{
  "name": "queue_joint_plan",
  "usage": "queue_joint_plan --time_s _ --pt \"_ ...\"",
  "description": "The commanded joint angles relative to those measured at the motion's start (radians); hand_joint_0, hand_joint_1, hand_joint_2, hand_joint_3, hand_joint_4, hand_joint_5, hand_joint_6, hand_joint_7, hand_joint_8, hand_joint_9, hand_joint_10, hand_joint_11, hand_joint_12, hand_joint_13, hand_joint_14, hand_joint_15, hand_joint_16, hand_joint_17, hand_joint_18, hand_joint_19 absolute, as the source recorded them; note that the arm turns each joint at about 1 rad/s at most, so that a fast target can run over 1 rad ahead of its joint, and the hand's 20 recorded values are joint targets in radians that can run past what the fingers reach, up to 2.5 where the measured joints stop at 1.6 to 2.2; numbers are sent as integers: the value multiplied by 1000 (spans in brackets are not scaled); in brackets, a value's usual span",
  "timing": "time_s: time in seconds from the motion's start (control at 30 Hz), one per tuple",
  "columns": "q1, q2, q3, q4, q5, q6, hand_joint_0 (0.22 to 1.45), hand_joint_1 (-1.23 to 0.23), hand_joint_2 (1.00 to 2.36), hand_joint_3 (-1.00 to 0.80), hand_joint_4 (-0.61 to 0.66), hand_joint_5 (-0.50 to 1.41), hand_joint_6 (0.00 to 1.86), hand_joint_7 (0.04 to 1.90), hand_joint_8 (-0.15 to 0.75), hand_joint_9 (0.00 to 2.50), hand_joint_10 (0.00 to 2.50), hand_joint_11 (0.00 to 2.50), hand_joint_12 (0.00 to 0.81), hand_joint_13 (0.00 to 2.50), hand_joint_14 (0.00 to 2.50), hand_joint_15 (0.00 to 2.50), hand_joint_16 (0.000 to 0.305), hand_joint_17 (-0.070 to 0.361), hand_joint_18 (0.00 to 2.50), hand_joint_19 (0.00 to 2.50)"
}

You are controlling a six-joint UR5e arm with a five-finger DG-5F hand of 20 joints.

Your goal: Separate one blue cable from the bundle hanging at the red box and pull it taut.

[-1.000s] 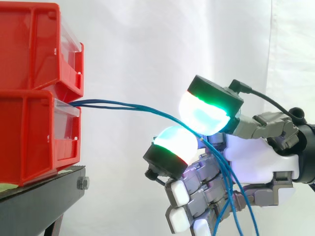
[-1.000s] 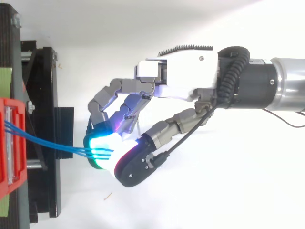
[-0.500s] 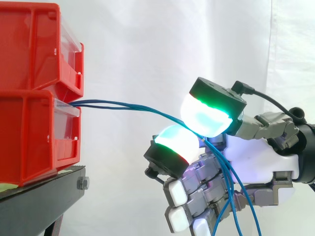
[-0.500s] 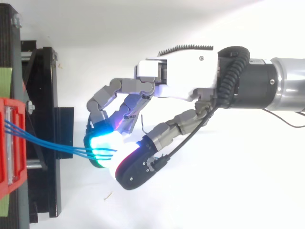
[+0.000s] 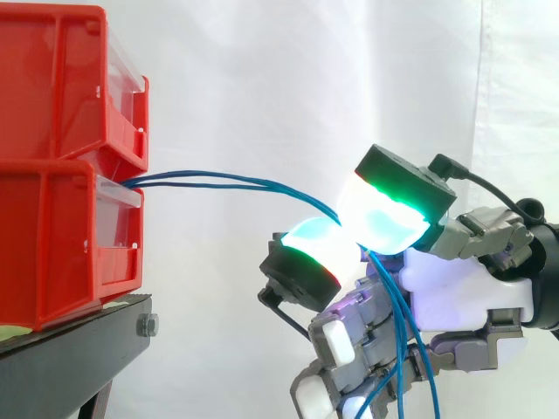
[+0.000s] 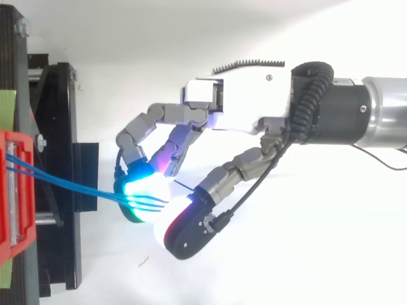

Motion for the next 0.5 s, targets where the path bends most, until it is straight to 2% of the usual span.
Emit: queue_joint_plan --time_s 0.0,0.17,0.27,0.33,0.47 --pt "0 0 0 -2 0 1 753 -1011 1000 -500 -386 -117 902 1492 235 985 18 663 316 692 13 346 40 89 821 284" --pt "0 0 0 -2 -1 1 622 -963 1000 -500 -343 -95 888 1323 223 988 15 657 315 647 14 333 39 88 776 312" --pt "0 0 0 -2 -1 1 571 -925 1000 -500 -287 -92 874 1287 233 993 16 639 321 618 12 308 40 91 756 317" --pt "0 0 0 0 -1 1 533 -873 1000 -500 -209 -96 857 1267 239 967 16 626 331 605 12 297 42 94 759 318" --pt "0 0 -1 -2 -1 1 504 -750 1000 -500 -153 -96 842 1216 249 970 12 598 339 598 10 282 44 98 760 324"
